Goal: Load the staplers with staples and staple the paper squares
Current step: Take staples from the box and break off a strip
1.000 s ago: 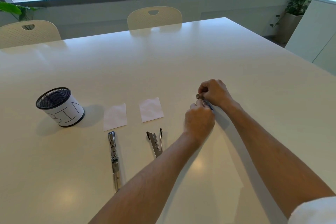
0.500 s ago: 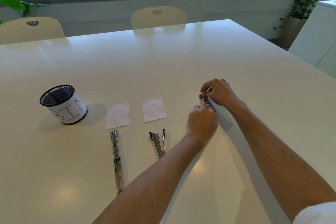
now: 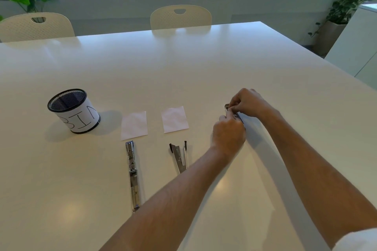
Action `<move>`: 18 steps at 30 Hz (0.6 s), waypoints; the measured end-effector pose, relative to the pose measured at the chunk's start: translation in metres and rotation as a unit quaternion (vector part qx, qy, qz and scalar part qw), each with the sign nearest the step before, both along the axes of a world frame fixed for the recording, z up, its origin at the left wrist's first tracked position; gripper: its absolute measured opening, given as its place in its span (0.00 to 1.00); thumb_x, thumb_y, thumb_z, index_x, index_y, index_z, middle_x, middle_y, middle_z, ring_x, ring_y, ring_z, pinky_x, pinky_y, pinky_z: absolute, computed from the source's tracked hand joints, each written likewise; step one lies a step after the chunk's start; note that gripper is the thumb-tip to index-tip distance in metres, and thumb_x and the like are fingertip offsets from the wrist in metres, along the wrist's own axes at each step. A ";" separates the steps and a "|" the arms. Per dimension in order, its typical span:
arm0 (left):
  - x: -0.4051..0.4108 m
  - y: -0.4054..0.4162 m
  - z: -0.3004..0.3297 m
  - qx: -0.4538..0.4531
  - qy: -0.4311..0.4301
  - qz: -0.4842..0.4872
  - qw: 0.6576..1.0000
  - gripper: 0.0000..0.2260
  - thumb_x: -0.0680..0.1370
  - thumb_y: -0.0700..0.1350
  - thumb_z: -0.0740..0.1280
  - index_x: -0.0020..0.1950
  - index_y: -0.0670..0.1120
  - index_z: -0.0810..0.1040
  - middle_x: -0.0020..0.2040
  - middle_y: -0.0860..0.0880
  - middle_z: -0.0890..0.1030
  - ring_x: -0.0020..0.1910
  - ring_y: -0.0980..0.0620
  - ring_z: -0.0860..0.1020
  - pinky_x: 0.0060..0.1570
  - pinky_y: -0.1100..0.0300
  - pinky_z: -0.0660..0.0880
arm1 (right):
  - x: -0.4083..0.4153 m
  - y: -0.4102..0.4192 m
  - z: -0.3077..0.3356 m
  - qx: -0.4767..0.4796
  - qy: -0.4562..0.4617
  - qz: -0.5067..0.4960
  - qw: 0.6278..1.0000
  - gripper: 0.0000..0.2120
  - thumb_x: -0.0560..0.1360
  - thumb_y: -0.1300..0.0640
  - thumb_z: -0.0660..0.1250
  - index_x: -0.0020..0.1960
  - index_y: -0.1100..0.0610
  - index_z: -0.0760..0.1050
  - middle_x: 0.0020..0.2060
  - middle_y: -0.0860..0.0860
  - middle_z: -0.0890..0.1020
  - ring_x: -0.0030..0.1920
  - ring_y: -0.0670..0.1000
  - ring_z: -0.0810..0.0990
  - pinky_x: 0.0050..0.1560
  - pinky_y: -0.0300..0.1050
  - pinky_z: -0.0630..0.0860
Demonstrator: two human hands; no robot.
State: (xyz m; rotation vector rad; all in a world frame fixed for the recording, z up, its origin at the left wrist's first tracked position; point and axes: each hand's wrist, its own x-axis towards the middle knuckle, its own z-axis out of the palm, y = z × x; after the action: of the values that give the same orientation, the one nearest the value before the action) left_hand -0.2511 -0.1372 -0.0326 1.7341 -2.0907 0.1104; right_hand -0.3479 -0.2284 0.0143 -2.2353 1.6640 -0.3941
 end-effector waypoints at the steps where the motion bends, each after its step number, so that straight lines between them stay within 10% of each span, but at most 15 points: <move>1: 0.000 0.000 0.000 -0.001 0.000 -0.002 1.000 0.13 0.77 0.43 0.60 0.57 0.40 0.78 0.50 0.43 0.80 0.41 0.47 0.78 0.37 0.57 0.77 | 0.000 0.000 0.000 0.001 -0.001 -0.004 1.000 0.03 0.71 0.58 0.74 0.42 0.54 0.86 0.38 0.49 0.83 0.43 0.48 0.79 0.41 0.41 0.72; 18: 0.000 0.001 0.002 0.002 0.016 -0.007 1.000 0.14 0.79 0.43 0.59 0.60 0.39 0.76 0.53 0.41 0.79 0.42 0.46 0.78 0.39 0.56 0.76 | 0.002 0.001 0.015 0.045 -0.066 -0.007 0.997 0.05 0.65 0.64 0.73 0.34 0.56 0.81 0.30 0.51 0.83 0.30 0.46 0.79 0.35 0.39 0.77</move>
State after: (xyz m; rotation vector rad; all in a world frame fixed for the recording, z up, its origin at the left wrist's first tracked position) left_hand -0.2512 -0.1364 -0.0305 1.7121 -2.0818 0.0747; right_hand -0.3455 -0.2274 0.0292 -2.0880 1.5981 -0.4505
